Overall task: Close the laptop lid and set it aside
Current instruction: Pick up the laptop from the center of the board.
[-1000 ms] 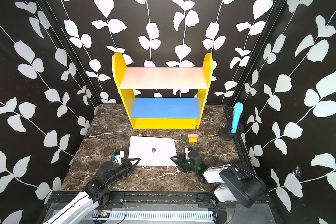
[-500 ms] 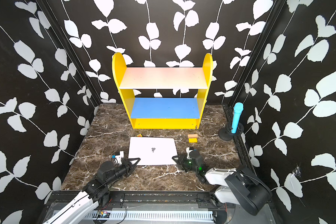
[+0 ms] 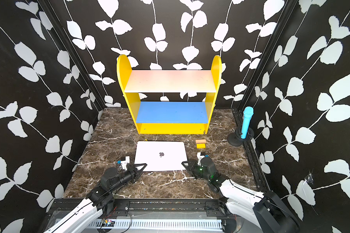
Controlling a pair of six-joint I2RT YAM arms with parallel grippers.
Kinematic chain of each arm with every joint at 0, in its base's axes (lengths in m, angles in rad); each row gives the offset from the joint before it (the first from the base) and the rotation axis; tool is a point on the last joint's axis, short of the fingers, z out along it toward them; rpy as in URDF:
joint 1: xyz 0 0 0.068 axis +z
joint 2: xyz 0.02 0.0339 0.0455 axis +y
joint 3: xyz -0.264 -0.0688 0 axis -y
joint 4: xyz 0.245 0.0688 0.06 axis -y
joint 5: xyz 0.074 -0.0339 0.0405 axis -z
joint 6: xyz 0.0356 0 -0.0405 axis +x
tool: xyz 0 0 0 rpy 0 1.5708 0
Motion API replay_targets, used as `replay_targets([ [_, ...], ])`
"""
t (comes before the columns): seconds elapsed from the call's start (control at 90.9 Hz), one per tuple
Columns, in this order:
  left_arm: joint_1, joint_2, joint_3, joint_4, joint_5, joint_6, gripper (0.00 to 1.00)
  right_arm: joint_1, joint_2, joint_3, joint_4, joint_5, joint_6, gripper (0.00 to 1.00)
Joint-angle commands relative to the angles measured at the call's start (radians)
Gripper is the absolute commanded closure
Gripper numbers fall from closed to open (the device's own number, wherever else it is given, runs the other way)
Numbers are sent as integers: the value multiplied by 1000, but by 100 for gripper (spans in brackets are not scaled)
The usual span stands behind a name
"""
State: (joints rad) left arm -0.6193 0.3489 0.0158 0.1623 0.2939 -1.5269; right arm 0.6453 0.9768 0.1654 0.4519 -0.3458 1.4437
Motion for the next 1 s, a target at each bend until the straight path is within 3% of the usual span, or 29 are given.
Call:
replay_targets([
  [0.0,-3,12,45,31,-1,130,87,7,-56,50,33,-12,-63,76],
  [0.231,-3,57,77,43,12,159,59,8,-128,65,-8,4,-63,81],
  [0.418,-3,79,107,45,17,175,47,6,-177,70,-38,24,-62,86],
  [0.693,-4,114,169,53,20,207,48,7,-209,103,-71,30,-66,92],
  [0.99,-3,187,238,97,25,228,60,7,-245,165,-135,40,-96,94],
])
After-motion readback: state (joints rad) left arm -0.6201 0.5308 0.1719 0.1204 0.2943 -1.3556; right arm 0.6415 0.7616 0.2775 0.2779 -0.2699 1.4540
